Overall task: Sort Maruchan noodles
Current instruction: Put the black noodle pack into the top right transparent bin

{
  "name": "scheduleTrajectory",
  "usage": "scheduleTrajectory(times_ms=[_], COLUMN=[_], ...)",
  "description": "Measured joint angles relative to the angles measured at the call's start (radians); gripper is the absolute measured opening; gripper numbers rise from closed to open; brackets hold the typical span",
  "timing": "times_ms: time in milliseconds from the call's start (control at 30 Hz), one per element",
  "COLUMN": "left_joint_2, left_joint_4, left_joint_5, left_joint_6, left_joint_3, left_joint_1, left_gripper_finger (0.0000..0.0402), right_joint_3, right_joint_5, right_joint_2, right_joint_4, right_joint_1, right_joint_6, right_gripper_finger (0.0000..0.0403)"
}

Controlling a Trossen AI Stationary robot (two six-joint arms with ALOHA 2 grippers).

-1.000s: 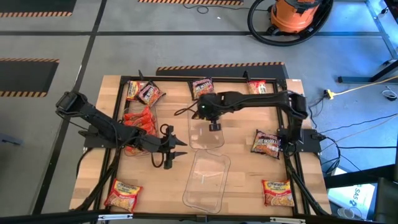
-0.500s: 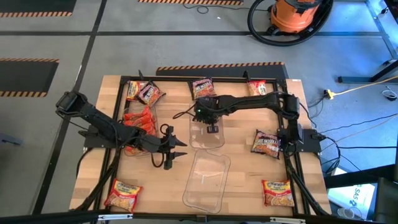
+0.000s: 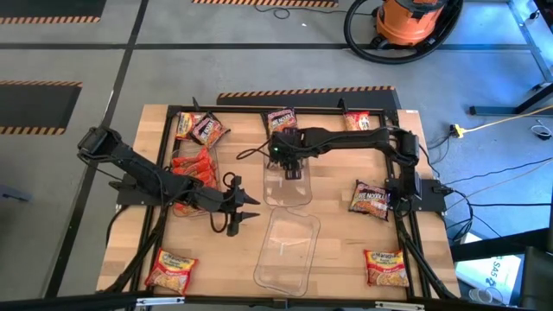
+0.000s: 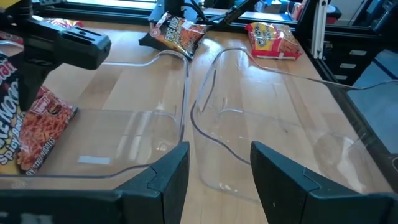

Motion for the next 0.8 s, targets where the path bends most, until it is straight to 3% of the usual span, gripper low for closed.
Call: scheduleTrajectory(times_ms=[167, 433, 600, 800], left_joint_2=[0.000, 0.000, 0.000, 0.000], left_joint_4=[0.000, 0.037, 0.047, -0.165], left_joint_5=[0.000, -0.013, -0.029, 0.021], left_joint_6=[0.000, -0.002, -0.003, -0.003], left_joint_3=[0.000, 0.000, 0.035, 0.179], left_joint_1=[0.000, 0.000, 0.042, 0.214], left_gripper_finger=[0.0163, 0.0163, 0.0163, 0.0163], right_joint_3=[0.000, -0.049, -0.283, -0.582], right_joint_5=[0.006, 0.007, 0.081, 0.034], right_joint_2=[-0.037, -0.269, -0.472, -0.684], right_joint_4=[-0.031, -0.147, -0.093, 0.209], right_joint_1=[0.025, 0.066, 0.056, -0.054], right_joint_6=[0.018, 0.142, 0.198, 0.193], right_gripper_finger=[0.0209, 0.0198, 0.0198, 0.0198])
